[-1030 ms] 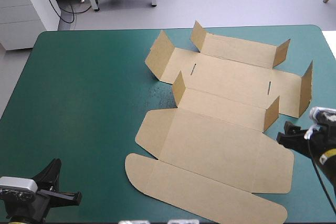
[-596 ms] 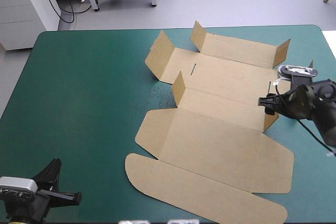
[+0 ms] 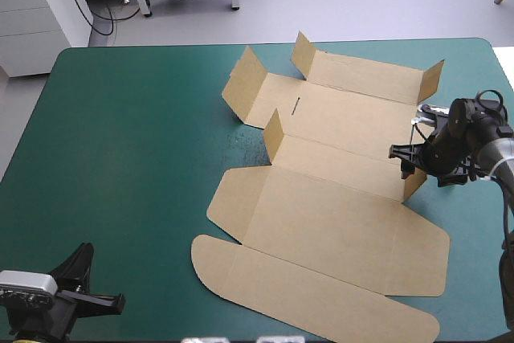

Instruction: Fold the box

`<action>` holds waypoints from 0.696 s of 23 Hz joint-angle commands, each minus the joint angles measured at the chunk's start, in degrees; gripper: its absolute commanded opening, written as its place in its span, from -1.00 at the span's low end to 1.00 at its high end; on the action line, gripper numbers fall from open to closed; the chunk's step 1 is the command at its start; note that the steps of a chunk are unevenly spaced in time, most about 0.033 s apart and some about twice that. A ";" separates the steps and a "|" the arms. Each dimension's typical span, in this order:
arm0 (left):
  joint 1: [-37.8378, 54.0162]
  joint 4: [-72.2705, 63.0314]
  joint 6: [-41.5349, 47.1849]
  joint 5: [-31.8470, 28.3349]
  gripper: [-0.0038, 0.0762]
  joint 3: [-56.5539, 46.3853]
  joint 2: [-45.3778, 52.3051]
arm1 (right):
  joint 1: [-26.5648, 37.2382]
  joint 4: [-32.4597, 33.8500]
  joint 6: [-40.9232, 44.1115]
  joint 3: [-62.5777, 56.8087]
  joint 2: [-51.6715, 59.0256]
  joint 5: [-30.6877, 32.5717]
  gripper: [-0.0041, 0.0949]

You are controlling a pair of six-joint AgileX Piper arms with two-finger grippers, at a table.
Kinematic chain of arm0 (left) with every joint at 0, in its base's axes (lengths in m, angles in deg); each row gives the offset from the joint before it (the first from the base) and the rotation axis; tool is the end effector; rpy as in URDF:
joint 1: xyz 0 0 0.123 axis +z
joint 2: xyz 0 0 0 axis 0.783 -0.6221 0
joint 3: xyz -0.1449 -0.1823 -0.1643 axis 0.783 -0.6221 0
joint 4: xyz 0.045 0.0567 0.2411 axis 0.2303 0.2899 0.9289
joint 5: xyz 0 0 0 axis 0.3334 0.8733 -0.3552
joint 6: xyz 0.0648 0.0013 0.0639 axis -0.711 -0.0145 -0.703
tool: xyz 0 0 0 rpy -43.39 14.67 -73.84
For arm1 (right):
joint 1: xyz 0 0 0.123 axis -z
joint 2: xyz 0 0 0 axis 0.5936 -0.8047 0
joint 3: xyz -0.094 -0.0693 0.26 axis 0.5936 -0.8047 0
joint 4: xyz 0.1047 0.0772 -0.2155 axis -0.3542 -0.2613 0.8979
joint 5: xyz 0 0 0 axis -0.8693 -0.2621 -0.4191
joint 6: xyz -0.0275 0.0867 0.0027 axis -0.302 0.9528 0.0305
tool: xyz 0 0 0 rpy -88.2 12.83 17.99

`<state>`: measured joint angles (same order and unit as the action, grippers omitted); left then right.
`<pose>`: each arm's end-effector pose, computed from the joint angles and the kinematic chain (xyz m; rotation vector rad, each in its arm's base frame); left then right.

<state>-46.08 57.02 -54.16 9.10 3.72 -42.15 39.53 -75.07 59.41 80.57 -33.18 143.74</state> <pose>0.0123 -0.0168 0.2814 0.1021 1.7885 -0.0747 0.3117 -0.0130 0.2658 0.2858 2.8981 0.0781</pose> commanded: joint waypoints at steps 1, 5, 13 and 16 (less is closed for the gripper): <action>-0.33 -1.16 -0.28 -4.51 -0.92 1.27 0.76 | 0.53 -0.27 -1.97 1.87 1.86 0.59 -0.42; -0.33 -1.27 -0.47 -4.51 -0.92 1.27 0.76 | 0.53 -0.05 -2.10 1.87 1.74 0.22 -0.96; -0.33 -1.27 -0.47 -4.51 -0.92 1.27 0.76 | -0.78 -9.79 -13.52 3.72 1.64 -3.09 -0.96; -0.33 -1.27 -0.47 -4.51 -0.92 1.27 0.76 | -3.64 -9.94 -17.17 5.48 1.14 -4.32 -0.96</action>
<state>-46.08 57.02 -54.79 9.10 3.72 -42.15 38.05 -82.75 46.65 82.90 -33.72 141.85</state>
